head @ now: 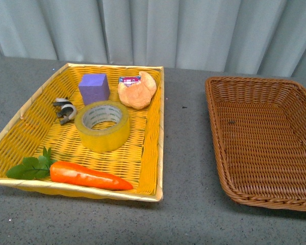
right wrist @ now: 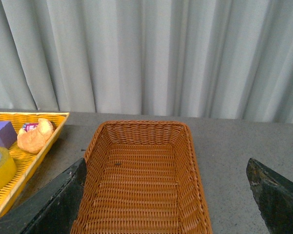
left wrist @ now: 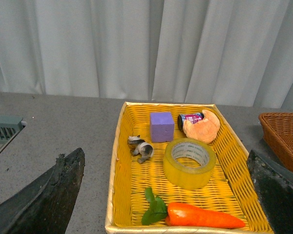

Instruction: Move tape to another basket

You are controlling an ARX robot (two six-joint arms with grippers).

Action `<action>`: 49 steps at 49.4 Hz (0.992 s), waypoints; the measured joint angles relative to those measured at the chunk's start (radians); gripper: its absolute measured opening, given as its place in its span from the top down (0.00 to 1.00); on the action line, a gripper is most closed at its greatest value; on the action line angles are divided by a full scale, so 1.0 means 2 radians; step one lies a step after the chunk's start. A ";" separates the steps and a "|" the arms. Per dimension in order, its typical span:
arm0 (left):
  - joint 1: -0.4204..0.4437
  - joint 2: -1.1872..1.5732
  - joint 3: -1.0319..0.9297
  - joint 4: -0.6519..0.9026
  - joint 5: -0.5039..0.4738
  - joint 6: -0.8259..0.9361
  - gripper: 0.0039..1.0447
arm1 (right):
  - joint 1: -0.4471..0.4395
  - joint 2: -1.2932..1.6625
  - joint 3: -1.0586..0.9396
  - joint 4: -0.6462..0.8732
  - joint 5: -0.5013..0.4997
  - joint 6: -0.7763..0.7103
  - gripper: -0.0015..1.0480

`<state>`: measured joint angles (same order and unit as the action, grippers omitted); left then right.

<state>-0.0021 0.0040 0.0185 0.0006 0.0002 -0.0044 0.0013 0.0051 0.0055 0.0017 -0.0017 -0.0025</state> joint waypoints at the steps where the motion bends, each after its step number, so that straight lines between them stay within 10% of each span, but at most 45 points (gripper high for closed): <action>1: 0.000 0.000 0.000 0.000 0.000 0.000 0.06 | 0.000 0.000 0.000 0.000 0.000 0.000 0.09; 49: 0.000 0.000 0.000 0.000 0.000 0.000 0.06 | 0.000 0.000 0.000 0.000 0.000 0.000 0.09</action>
<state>-0.0021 0.0040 0.0185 0.0006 0.0002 -0.0044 0.0013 0.0051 0.0055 0.0017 -0.0017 -0.0025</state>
